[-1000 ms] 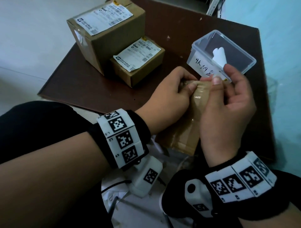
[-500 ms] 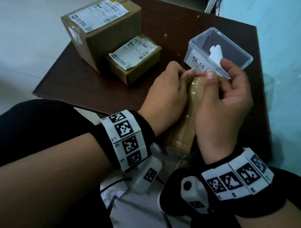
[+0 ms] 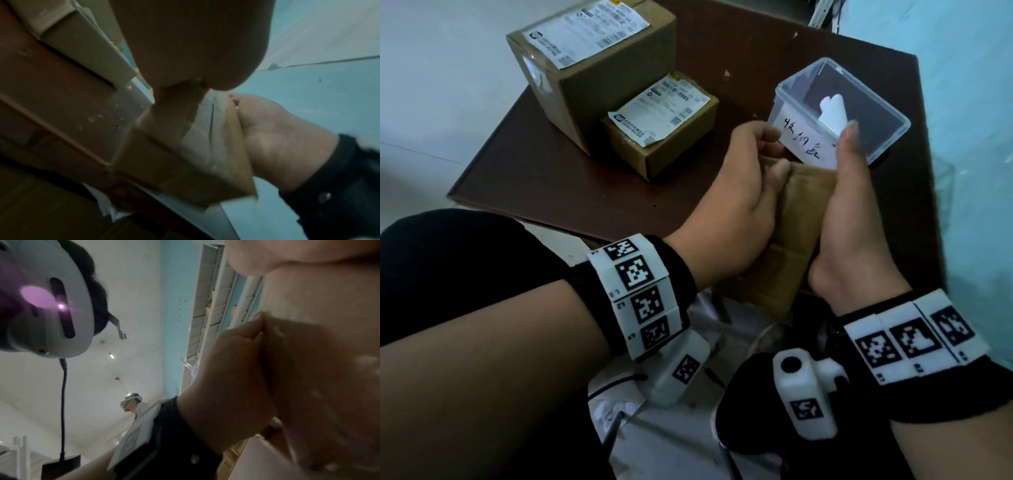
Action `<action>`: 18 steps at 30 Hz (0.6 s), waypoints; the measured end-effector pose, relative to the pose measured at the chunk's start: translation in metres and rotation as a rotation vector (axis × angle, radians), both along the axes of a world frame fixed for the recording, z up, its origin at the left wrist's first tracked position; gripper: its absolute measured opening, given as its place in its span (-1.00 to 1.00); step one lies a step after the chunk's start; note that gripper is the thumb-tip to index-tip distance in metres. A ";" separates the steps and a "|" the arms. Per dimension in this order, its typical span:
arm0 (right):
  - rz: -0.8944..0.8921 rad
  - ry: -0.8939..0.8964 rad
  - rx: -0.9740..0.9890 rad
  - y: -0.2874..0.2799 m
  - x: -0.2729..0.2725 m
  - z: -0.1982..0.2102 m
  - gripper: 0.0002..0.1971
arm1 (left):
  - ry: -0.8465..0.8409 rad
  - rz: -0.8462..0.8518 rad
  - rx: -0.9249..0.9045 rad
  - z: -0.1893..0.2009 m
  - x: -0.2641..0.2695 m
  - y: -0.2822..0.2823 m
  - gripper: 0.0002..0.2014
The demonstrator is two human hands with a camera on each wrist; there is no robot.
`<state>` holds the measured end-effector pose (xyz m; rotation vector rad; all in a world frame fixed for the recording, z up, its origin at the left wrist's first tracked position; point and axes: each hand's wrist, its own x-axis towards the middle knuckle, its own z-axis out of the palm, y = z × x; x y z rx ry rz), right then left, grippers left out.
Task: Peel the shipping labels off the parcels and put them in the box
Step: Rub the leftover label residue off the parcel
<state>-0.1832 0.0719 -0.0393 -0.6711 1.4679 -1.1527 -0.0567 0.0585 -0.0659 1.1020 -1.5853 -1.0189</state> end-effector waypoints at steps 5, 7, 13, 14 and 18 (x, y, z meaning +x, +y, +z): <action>0.113 0.281 -0.189 0.004 -0.002 0.011 -0.41 | -0.043 0.129 -0.066 0.007 0.004 -0.016 -0.79; 0.106 0.280 -0.212 0.008 -0.003 0.010 -0.37 | -0.115 0.097 -0.084 0.007 0.004 -0.018 -0.79; 0.096 0.346 -0.269 0.010 0.001 0.009 -0.31 | 0.007 0.135 0.136 0.016 0.007 -0.024 -0.68; 0.087 0.335 -0.259 0.011 0.001 0.008 -0.32 | 0.008 0.109 0.163 0.019 0.008 -0.024 -0.70; 0.061 0.300 -0.136 0.011 -0.005 0.009 -0.35 | -0.009 -0.054 0.209 0.021 0.013 -0.021 -0.88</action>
